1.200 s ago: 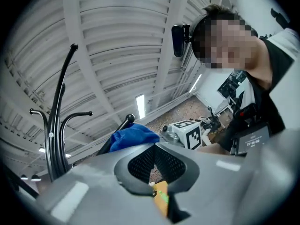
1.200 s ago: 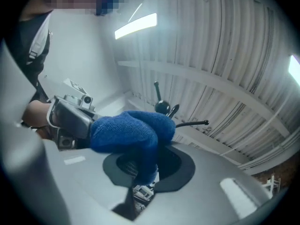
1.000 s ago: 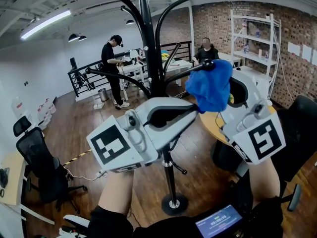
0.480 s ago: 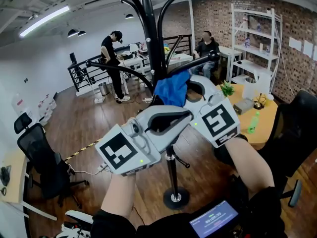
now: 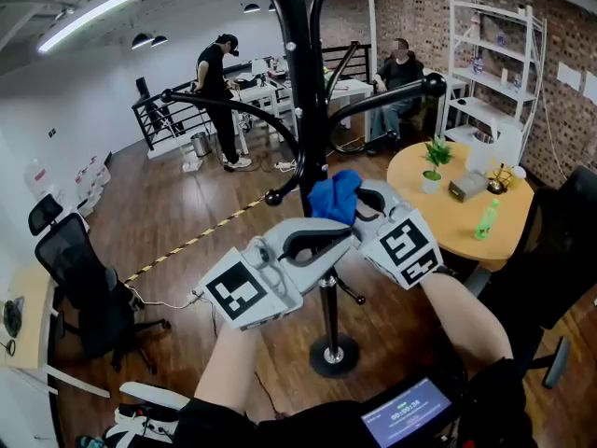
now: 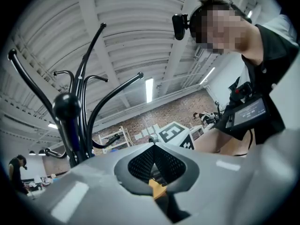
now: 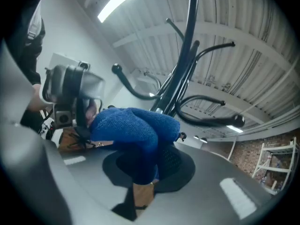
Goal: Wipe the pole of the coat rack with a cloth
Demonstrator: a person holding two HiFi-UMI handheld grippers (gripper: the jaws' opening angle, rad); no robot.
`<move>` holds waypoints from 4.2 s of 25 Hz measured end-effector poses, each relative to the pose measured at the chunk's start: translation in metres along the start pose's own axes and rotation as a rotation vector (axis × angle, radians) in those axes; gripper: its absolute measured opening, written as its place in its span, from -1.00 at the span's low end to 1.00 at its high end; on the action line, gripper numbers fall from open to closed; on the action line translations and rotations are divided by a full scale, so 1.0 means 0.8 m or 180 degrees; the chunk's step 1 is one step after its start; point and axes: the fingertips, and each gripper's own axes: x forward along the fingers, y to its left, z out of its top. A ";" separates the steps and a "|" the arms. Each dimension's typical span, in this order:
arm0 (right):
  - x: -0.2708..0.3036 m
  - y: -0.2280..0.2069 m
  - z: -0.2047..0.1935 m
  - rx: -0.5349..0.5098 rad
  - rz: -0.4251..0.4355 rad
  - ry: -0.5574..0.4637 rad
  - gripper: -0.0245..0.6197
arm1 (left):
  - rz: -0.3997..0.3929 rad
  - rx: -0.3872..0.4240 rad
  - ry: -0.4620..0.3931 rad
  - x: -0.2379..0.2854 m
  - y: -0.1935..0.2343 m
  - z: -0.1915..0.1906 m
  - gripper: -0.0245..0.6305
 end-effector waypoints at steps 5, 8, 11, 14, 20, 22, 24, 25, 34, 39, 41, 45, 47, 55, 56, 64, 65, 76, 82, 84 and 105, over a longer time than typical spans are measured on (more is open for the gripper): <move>0.008 0.054 -0.134 0.0222 0.0359 0.0687 -0.77 | -0.0070 -0.0128 0.0214 -0.006 -0.006 -0.060 -0.92; 0.006 0.102 -0.216 0.0134 0.0682 0.1230 -0.77 | -0.0111 -0.0189 0.0287 -0.010 -0.006 -0.091 -0.92; -0.004 0.143 -0.266 0.0177 0.0946 0.1533 -0.77 | -0.0137 -0.0269 0.0295 -0.005 -0.011 -0.112 -0.92; -0.012 0.155 -0.271 0.0234 0.1004 0.1555 -0.77 | -0.0172 -0.0316 0.0387 -0.003 -0.017 -0.128 -0.92; -0.002 0.140 -0.205 0.0118 0.0884 0.1243 -0.77 | -0.0156 -0.0263 0.0230 0.006 -0.011 -0.098 -0.91; -0.002 0.120 -0.168 0.0198 0.0740 0.1005 -0.77 | -0.0134 -0.0185 0.0149 0.008 -0.006 -0.076 -0.92; -0.006 0.090 -0.120 0.0281 0.0532 0.0683 -0.77 | -0.0127 -0.0103 0.0101 0.011 -0.003 -0.056 -0.92; -0.008 0.075 -0.093 0.0276 0.0410 0.0503 -0.77 | -0.0127 -0.0071 0.0075 0.013 -0.002 -0.046 -0.92; -0.004 0.018 0.014 0.0041 -0.0041 -0.0120 -0.77 | -0.0048 0.0198 -0.0025 0.022 0.016 0.003 -0.91; -0.003 0.094 -0.122 -0.0050 0.0485 0.0709 -0.77 | -0.0071 0.0009 0.0140 0.019 0.007 -0.053 -0.92; -0.006 0.129 -0.187 -0.0133 0.0773 0.1147 -0.77 | -0.0077 -0.0045 0.0201 0.017 0.003 -0.077 -0.92; -0.022 0.173 -0.254 -0.0151 0.1191 0.1581 -0.77 | -0.0103 -0.0169 0.0322 0.014 -0.010 -0.113 -0.92; -0.034 0.173 -0.257 -0.0140 0.1347 0.1678 -0.77 | -0.0116 -0.0225 0.0327 0.015 -0.017 -0.119 -0.92; -0.119 0.166 -0.227 -0.0232 0.1750 0.1799 -0.77 | -0.0213 -0.0162 0.0182 0.017 -0.037 -0.089 -0.91; -0.121 0.154 -0.213 -0.0173 0.1668 0.1681 -0.77 | -0.0215 -0.0174 0.0104 0.017 -0.039 -0.078 -0.92; -0.092 0.006 0.016 -0.0187 0.0775 0.0166 -0.77 | -0.0231 -0.0042 -0.0122 0.024 -0.029 0.011 -0.92; -0.091 -0.011 0.041 -0.0242 0.0656 0.0030 -0.77 | -0.0224 0.0004 -0.0136 0.025 -0.026 0.020 -0.91; -0.085 -0.143 0.143 -0.0621 0.0411 -0.0822 -0.77 | 0.0350 0.0309 -0.0031 0.106 0.015 0.061 -0.92; -0.070 -0.162 0.141 -0.0716 0.0707 -0.1086 -0.77 | 0.0716 0.0386 0.0234 0.148 0.052 0.056 -0.92; -0.054 -0.159 0.146 -0.0650 0.0802 -0.1115 -0.77 | 0.0747 0.0441 0.0246 0.151 0.060 0.062 -0.92; 0.024 -0.136 0.166 -0.1051 0.1494 -0.1173 -0.77 | 0.1252 0.0552 0.0425 0.141 0.111 0.074 -0.91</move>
